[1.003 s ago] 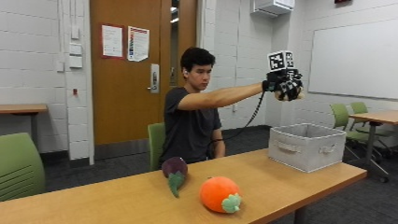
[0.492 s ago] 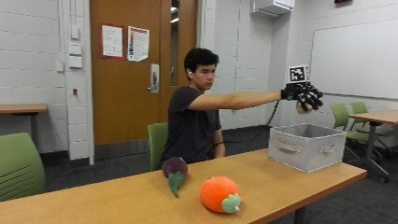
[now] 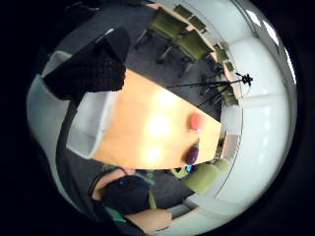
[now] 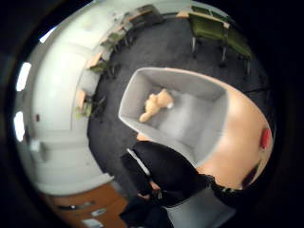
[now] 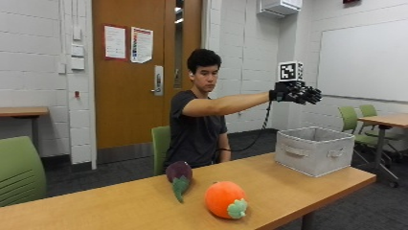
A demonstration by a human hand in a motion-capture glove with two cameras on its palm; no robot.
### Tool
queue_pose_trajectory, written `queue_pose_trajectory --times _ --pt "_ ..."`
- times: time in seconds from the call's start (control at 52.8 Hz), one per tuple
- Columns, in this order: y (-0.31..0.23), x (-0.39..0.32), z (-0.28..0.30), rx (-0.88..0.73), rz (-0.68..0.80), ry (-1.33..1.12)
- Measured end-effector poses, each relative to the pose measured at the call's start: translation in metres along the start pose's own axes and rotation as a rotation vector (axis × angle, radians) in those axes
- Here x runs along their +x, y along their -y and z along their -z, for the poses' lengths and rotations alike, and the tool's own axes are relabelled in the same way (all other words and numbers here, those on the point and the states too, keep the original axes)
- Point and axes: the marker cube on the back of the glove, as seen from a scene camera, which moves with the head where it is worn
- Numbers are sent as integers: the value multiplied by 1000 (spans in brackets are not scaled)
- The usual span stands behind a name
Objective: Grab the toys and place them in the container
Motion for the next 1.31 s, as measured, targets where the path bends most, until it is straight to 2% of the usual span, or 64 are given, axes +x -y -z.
queue_pose_trajectory --times 0.038,0.095,0.133,0.322,0.53,0.701,0.966,1.306 --pt "-7 23 5 12 -8 -37" --pt "-11 59 8 33 -189 -167" --pt "-14 80 10 42 -255 -208" --pt "-48 213 16 39 -402 -189" --pt "-82 303 4 33 -492 -196" --pt "-101 387 -44 34 -541 -170" --pt "-120 455 -142 -84 -649 -69" --pt "-147 478 -235 -234 -714 20"
